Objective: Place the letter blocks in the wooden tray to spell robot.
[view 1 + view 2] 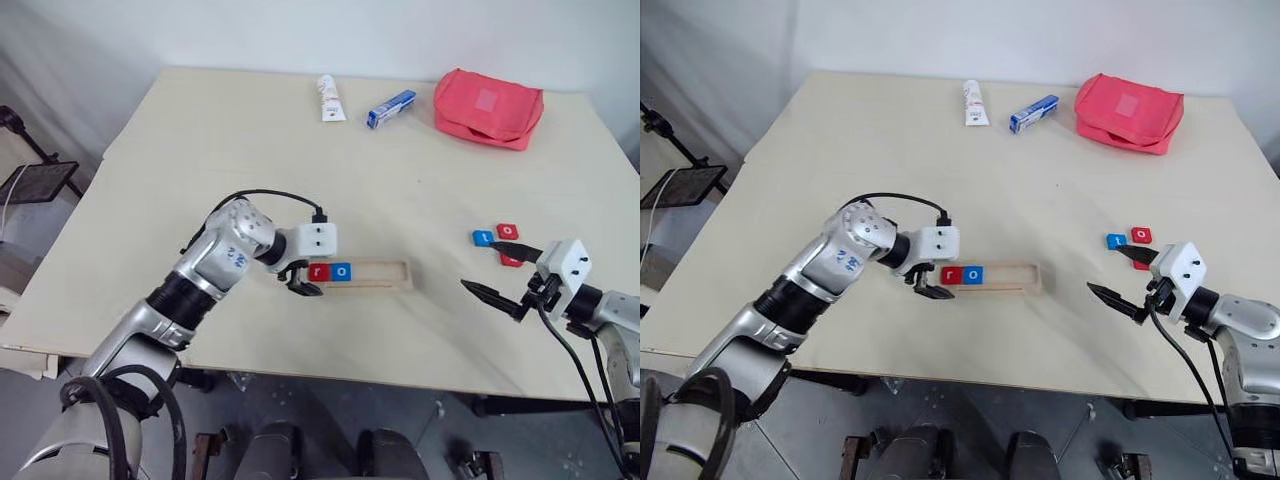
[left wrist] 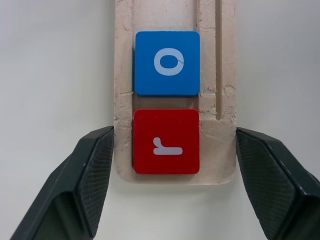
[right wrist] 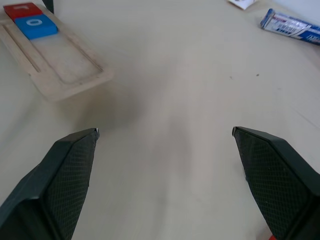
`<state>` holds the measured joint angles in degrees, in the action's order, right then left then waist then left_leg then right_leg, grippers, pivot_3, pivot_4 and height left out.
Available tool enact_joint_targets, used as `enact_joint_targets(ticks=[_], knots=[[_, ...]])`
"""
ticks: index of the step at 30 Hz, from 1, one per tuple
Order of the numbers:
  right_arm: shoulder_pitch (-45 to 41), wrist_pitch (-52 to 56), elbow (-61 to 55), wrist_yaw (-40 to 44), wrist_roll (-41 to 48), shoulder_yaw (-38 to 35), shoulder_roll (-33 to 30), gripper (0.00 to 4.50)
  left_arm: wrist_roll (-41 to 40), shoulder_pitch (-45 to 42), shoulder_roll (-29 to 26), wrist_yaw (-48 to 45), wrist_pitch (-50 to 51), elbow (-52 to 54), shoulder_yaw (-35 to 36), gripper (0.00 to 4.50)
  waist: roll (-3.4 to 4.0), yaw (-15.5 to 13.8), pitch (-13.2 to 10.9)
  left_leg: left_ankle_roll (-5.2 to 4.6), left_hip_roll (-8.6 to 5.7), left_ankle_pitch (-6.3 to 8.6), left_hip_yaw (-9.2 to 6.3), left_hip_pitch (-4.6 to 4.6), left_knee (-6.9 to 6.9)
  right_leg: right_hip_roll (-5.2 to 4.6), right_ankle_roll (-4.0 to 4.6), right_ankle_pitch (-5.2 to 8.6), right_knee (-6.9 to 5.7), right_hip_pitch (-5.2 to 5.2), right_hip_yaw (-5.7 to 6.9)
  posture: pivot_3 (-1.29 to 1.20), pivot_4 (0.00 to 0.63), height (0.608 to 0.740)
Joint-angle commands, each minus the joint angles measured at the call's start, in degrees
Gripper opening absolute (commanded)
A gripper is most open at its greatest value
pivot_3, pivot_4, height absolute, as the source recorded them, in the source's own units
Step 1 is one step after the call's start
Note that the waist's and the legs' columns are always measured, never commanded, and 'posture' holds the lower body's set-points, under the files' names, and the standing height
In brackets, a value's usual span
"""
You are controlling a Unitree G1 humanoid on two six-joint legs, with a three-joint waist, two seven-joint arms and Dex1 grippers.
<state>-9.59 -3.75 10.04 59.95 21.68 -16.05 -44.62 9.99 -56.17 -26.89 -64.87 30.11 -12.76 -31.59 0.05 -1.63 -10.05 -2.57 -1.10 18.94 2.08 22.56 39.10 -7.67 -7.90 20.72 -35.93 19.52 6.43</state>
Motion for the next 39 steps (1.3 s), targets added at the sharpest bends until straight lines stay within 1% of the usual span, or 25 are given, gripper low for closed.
enact_joint_targets(ticks=[1,4,9,15,17,23,28,30,31,32,36,39], knots=[[1.72,-0.47,-2.34,-1.26,1.37,-3.30,-0.35,4.50,2.53,-3.93,4.07,0.99,-0.56,-2.45,-2.10,3.38,-0.01,-0.17,0.00,-0.01,-0.02,0.00,-0.01,0.00,0.00,0.00,0.00,0.00,0.00,-0.01,0.01,0.00,0.150,0.740],[3.29,-0.41,-3.48,-2.00,1.72,-4.27,-0.27,4.50,3.00,-5.93,7.27,0.52,-0.28,-4.37,-2.95,3.38,-0.01,0.04,0.00,-0.03,-0.03,0.01,0.00,0.02,0.00,-0.02,-0.01,0.00,0.01,0.01,0.01,0.00,0.150,0.740],[6.60,-0.29,-5.42,-1.52,2.81,-6.07,-0.36,4.50,4.22,-7.40,10.80,0.13,1.48,-4.82,-4.43,3.38,-0.01,0.14,0.00,-0.03,0.00,0.01,0.04,0.03,-0.01,-0.01,-0.02,0.00,0.02,0.03,0.04,0.00,0.150,0.740],[10.59,-0.15,-7.47,2.51,5.42,-7.47,-1.33,4.50,5.43,-7.60,12.30,-0.33,4.57,-3.95,-5.80,3.38,0.00,0.14,0.00,-0.03,0.03,0.01,0.06,0.00,-0.01,0.01,-0.02,0.00,0.02,0.02,0.01,0.00,0.150,0.740],[11.02,-1.04,-5.57,3.59,4.87,-8.32,-2.45,4.50,6.19,-7.87,13.46,0.05,7.42,-4.20,-6.50,3.38,0.00,0.12,0.00,-0.03,0.01,0.01,0.06,0.01,0.00,0.00,-0.02,0.00,0.03,0.01,0.00,0.00,0.150,0.740],[10.66,-0.92,-4.81,3.14,4.17,-8.65,-2.74,4.50,6.54,-7.22,14.61,-0.30,10.97,-1.32,-7.02,3.38,0.00,0.04,0.00,-0.05,0.00,0.00,0.03,0.01,0.00,-0.01,-0.02,0.00,0.04,-0.01,-0.02,0.00,0.150,0.740],[10.15,-0.72,-4.53,2.90,3.81,-8.27,-2.67,4.50,6.46,-7.08,15.17,0.85,11.91,-1.04,-7.06,3.38,0.00,0.07,0.00,-0.05,-0.01,0.00,0.04,0.01,0.00,-0.02,-0.02,0.00,0.05,0.00,-0.05,0.00,0.150,0.740],[9.90,-0.75,-4.25,2.90,3.64,-8.15,-2.73,4.50,6.50,-6.97,15.13,1.35,11.73,-0.81,-7.00,4.12,0.00,0.08,0.00,-0.05,0.00,0.00,0.04,0.01,0.00,-0.01,-0.02,0.00,0.05,0.00,-0.05,0.00,0.150,0.740],[9.77,-0.74,-4.12,2.92,3.59,-8.11,-2.78,4.50,6.43,-6.87,14.93,1.19,11.58,-0.54,-7.14,4.36,0.00,0.08,0.00,-0.05,0.00,0.00,0.04,0.01,0.00,-0.01,-0.02,0.00,0.05,0.00,-0.05,0.00,0.150,0.740],[9.63,-0.71,-4.01,2.94,3.55,-8.08,-2.84,4.50,6.40,-6.82,14.83,1.23,11.60,-0.48,-7.18,4.47,0.00,0.09,0.00,-0.05,0.00,0.00,0.04,0.01,0.00,-0.01,-0.02,0.00,0.05,0.00,-0.05,0.00,0.150,0.740],[9.20,-0.63,-3.72,3.12,3.38,-8.10,-3.03,4.50,6.01,-6.60,14.63,1.65,12.28,0.37,-6.52,4.47,0.00,0.07,0.00,-0.05,0.00,0.00,0.04,0.01,0.00,-0.01,-0.02,0.00,0.05,0.00,-0.06,0.00,0.150,0.740],[8.51,-0.37,-3.36,3.51,3.28,-8.02,-3.43,4.50,4.19,-7.30,14.75,3.02,13.44,1.61,-2.70,4.47,0.00,0.07,0.00,-0.05,-0.01,0.00,0.04,0.01,0.01,-0.02,-0.02,0.00,0.05,0.00,-0.07,0.00,0.150,0.740]])
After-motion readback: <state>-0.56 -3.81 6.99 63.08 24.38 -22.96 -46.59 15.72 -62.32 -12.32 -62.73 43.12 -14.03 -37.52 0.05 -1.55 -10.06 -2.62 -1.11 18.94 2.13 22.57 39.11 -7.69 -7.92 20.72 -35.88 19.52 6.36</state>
